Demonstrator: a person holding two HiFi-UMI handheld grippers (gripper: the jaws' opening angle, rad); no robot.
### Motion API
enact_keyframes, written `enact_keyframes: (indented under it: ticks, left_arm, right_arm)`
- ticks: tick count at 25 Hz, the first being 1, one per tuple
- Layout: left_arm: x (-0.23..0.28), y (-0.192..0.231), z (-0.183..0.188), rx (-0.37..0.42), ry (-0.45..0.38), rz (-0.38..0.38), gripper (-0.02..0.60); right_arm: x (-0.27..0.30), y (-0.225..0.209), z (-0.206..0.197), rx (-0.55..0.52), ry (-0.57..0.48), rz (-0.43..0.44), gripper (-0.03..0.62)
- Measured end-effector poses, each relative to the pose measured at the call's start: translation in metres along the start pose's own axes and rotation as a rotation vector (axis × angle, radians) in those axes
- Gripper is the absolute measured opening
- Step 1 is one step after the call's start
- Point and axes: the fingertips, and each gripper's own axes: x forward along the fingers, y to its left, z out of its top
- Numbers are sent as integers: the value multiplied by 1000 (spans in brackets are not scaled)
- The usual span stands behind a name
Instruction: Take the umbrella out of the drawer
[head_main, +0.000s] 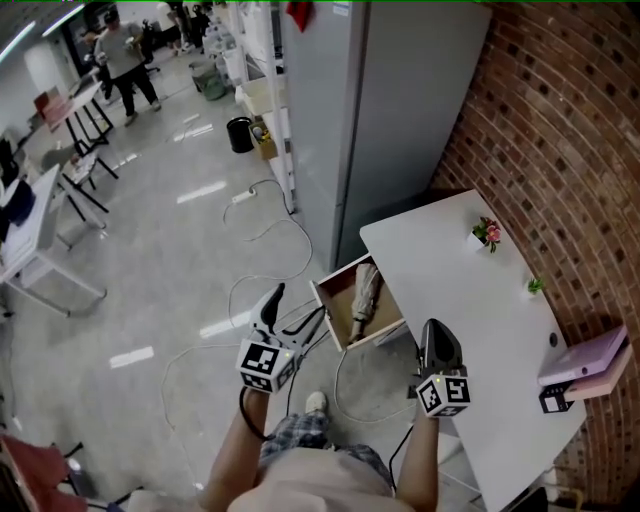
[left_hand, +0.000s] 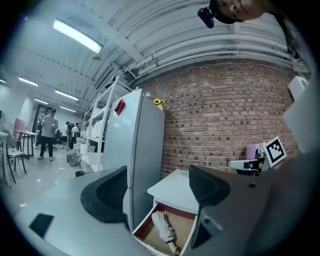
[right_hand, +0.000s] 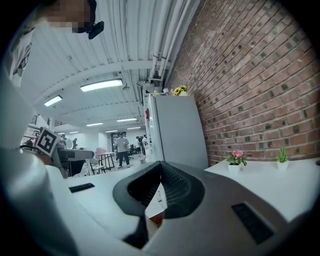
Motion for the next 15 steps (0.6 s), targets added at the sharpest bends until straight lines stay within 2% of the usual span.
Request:
enact_keyframes:
  ticks: [7,15]
  left_arm:
    - [53,24,-2,-12,9,-17,371]
    - [86,33,-9,-29,27,-8,371]
  right_arm:
    - [41,-17,-3,3,11,-31,20]
    - [72,-29,-9,-1,47,-22,20]
